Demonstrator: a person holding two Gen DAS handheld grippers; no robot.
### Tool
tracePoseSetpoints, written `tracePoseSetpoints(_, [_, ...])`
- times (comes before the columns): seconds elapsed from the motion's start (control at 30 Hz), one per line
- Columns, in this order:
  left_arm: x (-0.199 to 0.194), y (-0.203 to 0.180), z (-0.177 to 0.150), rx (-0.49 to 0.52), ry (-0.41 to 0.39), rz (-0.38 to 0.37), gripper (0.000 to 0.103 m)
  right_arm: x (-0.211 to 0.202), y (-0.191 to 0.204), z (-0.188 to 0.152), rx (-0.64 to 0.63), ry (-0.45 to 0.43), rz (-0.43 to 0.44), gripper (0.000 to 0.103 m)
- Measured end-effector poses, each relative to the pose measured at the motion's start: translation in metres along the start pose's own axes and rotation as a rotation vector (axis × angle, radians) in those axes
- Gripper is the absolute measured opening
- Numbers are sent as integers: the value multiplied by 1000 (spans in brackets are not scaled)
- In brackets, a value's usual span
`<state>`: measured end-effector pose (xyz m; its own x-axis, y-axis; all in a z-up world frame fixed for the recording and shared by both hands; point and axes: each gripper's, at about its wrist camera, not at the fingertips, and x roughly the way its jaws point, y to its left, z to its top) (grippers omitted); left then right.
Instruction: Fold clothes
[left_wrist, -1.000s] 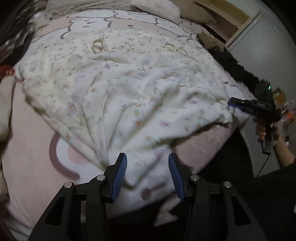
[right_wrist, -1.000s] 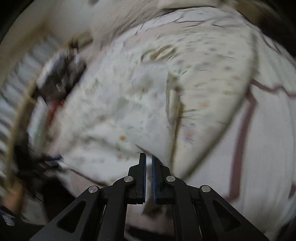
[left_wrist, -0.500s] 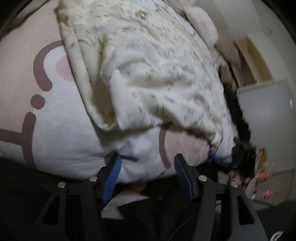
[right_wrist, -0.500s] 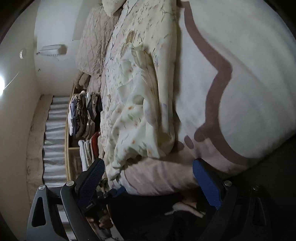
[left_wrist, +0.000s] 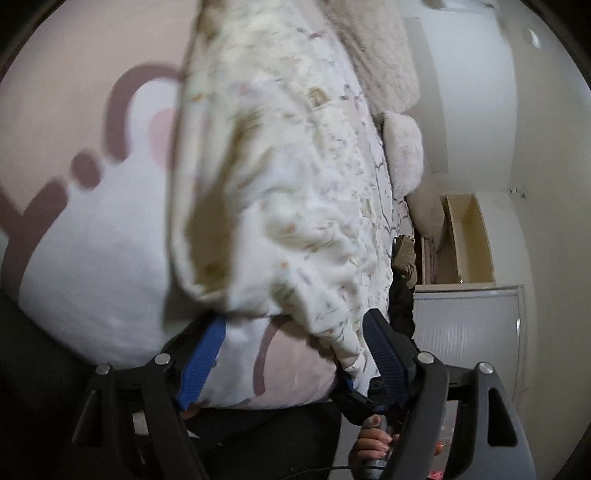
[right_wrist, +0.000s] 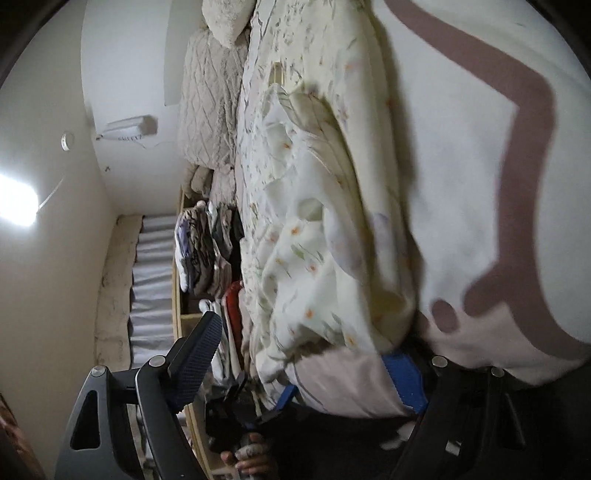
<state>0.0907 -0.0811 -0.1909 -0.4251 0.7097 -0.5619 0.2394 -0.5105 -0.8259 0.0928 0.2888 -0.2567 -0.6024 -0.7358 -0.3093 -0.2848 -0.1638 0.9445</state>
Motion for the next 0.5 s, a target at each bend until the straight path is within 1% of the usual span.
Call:
tracePoseSetpoints(0.03, [2, -1, 1, 2, -1, 14, 76, -4, -2, 1, 7, -9, 5, 75])
tracePoseSetpoints(0.07, [6, 1, 3, -20, 4, 25, 76, -5, -5, 2, 14, -17, -2, 71])
tracePoseSetpoints(0.13, [10, 8, 7, -66, 7, 35, 76, -7, -9, 4, 27, -33, -23, 50])
tracePoseSetpoints(0.17, [11, 13, 9, -89, 5, 36, 76, -8, -12, 5, 33, -40, -33, 45])
tracePoseSetpoints(0.23, [13, 13, 13, -103, 2, 48, 75, -7, -13, 6, 36, -45, -59, 24])
tracePoseSetpoints(0.27, [15, 12, 13, -104, -8, 56, 70, -6, -13, 6, 31, -44, -79, 20])
tracePoseSetpoints(0.3, [13, 13, 14, -103, -26, 73, 42, -5, -13, 6, 25, -43, -99, 15])
tracePoseSetpoints(0.33, [12, 14, 15, -102, -42, 88, 21, -4, -12, 6, 15, -44, -113, 14])
tracePoseSetpoints(0.37, [11, 17, 17, -109, -42, 91, 4, -4, -10, 6, -1, -46, -129, 13])
tracePoseSetpoints(0.4, [11, 18, 19, -112, -42, 94, 4, -4, -6, 5, -17, -53, -147, 11])
tracePoseSetpoints(0.43, [8, 14, 19, -83, -40, 90, 4, -6, 1, 5, -41, -52, -168, 9])
tracePoseSetpoints(0.47, [5, 8, 19, -49, -38, 89, 4, -8, 9, 4, -68, -50, -190, 9])
tracePoseSetpoints(0.5, [3, -2, 18, 18, -44, 107, 4, -10, 18, 4, -94, -47, -212, 8])
